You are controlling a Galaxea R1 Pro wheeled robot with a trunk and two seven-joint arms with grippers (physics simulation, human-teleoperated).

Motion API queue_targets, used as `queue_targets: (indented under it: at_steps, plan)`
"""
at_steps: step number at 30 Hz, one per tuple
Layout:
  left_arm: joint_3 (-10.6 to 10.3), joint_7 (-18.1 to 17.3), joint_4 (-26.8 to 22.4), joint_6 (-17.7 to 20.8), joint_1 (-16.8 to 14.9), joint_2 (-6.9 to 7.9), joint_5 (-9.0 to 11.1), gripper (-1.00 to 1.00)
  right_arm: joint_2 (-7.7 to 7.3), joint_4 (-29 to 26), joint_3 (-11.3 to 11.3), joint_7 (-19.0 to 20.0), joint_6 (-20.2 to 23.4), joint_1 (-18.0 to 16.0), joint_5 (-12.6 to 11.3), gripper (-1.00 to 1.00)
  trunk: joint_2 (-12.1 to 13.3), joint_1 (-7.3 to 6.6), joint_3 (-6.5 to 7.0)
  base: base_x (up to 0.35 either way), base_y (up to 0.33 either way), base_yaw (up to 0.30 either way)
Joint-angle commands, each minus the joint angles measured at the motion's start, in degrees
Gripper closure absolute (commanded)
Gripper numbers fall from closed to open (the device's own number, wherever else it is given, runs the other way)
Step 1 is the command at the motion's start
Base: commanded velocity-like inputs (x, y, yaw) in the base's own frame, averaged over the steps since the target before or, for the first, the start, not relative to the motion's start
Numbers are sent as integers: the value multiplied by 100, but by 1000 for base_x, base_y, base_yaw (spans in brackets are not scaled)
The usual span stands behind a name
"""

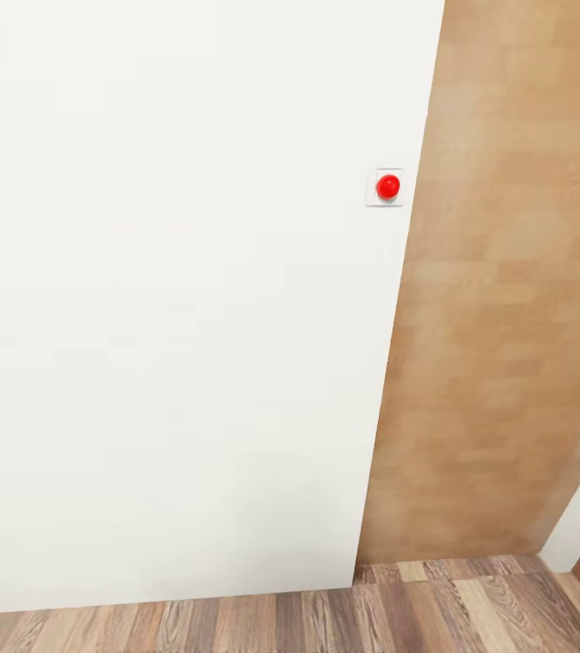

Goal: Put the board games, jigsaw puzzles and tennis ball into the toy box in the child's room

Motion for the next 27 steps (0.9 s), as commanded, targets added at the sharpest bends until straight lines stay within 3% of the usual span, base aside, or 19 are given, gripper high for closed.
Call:
queue_targets:
  at_steps: [1,27]
  plan:
    - [8,-1,0,-4,-1,0,1,-100,0,0,-3,-1,-50,0,-4,-100,-3,-1,-7,-56,0,145]
    - [25,-1,6,0,-1,0,27,-100,-4,0,10,-3,-142,0,17,-100,-3,-1,-15,-5,0,14]
